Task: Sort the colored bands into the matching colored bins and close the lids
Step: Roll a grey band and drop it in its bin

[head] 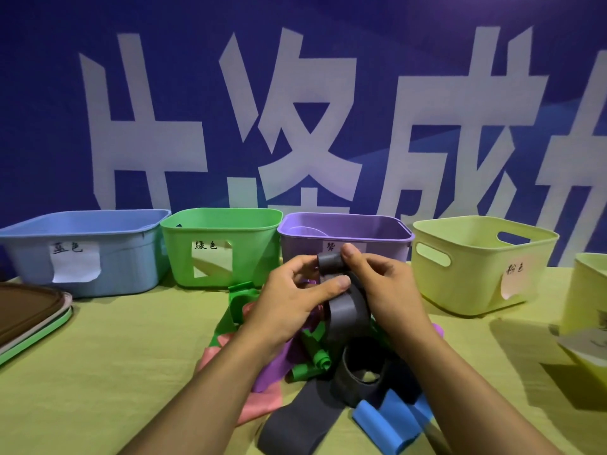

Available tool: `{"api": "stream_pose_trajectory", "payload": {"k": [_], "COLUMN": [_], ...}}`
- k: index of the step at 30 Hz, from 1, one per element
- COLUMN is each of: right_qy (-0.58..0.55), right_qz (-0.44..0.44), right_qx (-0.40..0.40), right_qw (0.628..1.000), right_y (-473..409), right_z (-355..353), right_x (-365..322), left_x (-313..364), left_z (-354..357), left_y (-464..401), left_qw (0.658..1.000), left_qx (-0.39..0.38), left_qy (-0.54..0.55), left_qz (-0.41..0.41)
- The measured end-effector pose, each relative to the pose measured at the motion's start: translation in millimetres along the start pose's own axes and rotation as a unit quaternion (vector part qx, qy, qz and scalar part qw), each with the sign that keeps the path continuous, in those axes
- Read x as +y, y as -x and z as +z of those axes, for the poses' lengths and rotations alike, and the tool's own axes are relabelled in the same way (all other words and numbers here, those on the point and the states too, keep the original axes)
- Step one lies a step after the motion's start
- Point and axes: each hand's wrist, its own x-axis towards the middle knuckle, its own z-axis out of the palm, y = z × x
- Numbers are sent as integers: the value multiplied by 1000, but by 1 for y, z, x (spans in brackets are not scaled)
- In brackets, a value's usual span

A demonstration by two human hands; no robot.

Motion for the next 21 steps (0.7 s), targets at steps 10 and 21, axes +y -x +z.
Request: {"api": "stream_pose_trajectory", "payload": {"k": [10,21], "right_qy": [-14,44], "right_qz": [-63,-104], "right_qx": [-78,-139], "right_qw": [995,984], "right_y": [-2,-1], "right_z": [1,3], "right_x": [6,7], "left_x": [12,12], "left_z": [0,-4], "left_y": [2,1], "left_qw": [992,989], "left_qx": [36,68], "left_qy": [74,41], "left_qz": [-96,-122]}}
